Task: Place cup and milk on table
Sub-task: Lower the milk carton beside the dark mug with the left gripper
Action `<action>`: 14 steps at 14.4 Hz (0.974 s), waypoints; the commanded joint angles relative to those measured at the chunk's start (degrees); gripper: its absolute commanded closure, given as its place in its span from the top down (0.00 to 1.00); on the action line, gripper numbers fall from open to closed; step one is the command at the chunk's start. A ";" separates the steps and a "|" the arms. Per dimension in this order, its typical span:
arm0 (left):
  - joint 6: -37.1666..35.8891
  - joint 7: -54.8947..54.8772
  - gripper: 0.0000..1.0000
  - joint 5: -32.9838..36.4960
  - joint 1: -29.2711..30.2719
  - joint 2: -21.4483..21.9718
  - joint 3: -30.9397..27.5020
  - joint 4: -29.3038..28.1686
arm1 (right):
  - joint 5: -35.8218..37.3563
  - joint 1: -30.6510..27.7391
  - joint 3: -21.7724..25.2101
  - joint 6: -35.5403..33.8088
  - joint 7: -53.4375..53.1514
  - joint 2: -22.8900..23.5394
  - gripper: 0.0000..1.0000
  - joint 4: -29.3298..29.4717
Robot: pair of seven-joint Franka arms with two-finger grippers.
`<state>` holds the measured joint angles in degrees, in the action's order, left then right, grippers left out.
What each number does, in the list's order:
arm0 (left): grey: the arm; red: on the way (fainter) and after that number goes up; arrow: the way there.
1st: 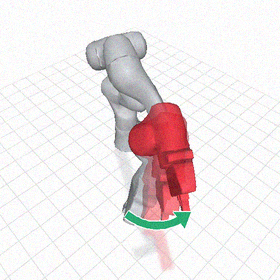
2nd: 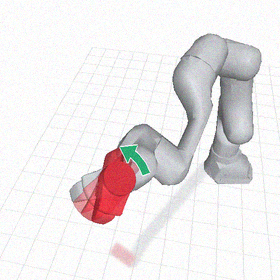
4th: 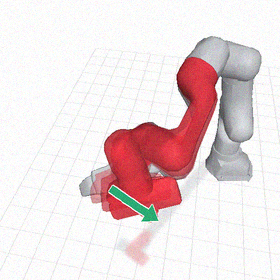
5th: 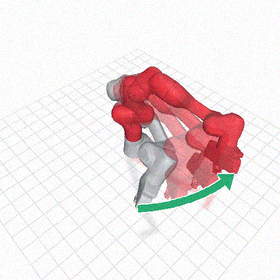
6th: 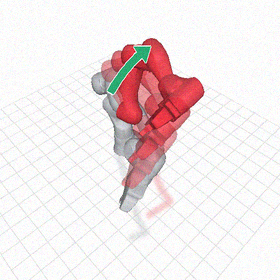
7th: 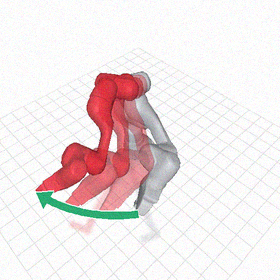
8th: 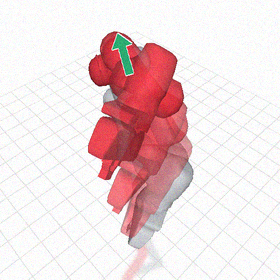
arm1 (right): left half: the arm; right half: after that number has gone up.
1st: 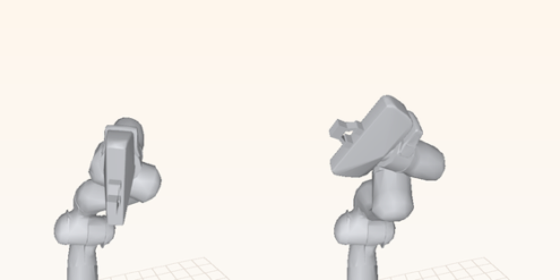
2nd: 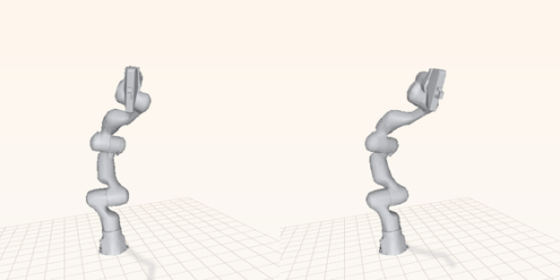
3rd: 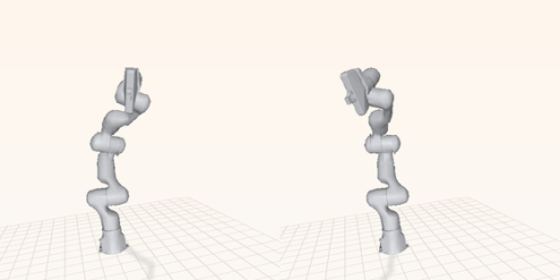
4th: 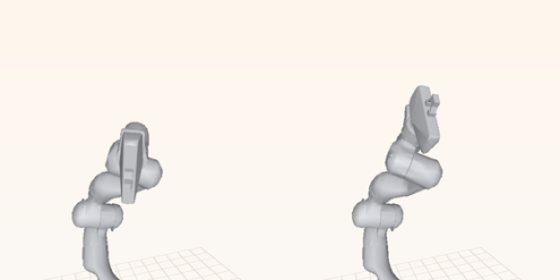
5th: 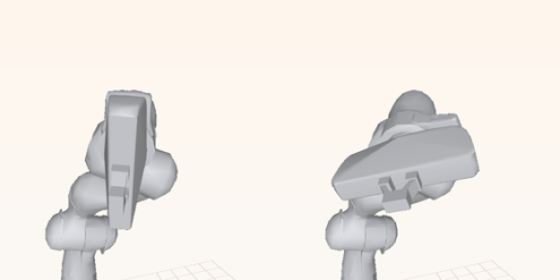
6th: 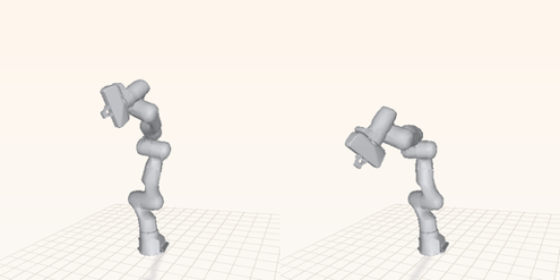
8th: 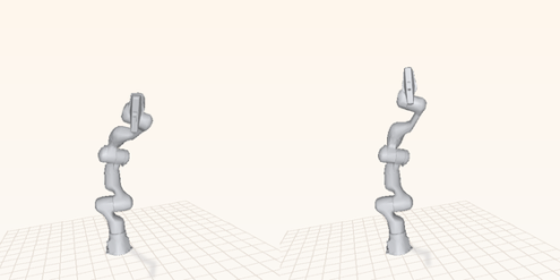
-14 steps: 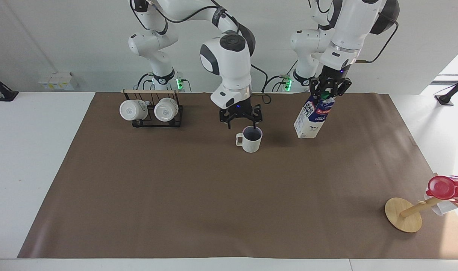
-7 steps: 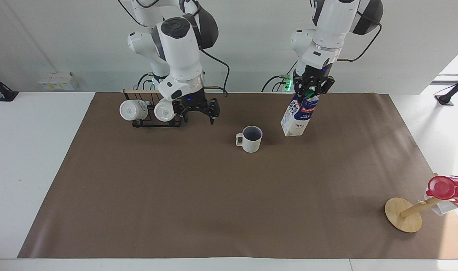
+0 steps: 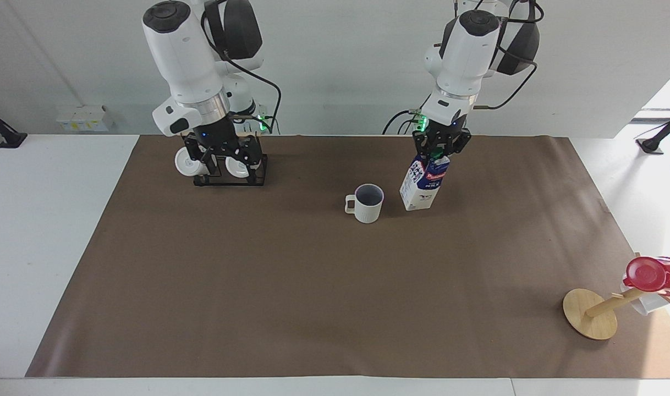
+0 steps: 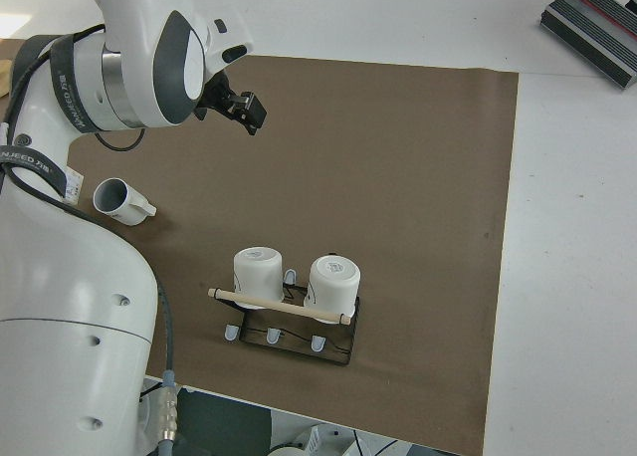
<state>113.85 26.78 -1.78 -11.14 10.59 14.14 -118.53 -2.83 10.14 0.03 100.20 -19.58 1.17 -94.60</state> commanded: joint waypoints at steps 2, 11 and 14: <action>4.79 2.75 0.40 3.17 -2.66 -1.45 -0.70 -2.58 | 0.54 -3.19 -0.38 -5.18 4.02 0.06 1.00 4.24; 7.69 6.18 0.37 5.73 -4.14 -1.19 -0.61 -6.71 | 2.30 -3.37 -0.21 -11.61 7.89 -0.64 1.00 5.75; 8.05 7.32 0.37 5.73 -4.85 -1.19 -0.61 -6.89 | 1.42 -3.55 -0.03 -11.35 7.63 -0.73 1.00 5.65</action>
<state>120.37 31.76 2.33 -14.12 8.50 14.34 -123.99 -1.00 7.21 0.07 89.30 -13.30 1.05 -88.96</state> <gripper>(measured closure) 0.586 0.000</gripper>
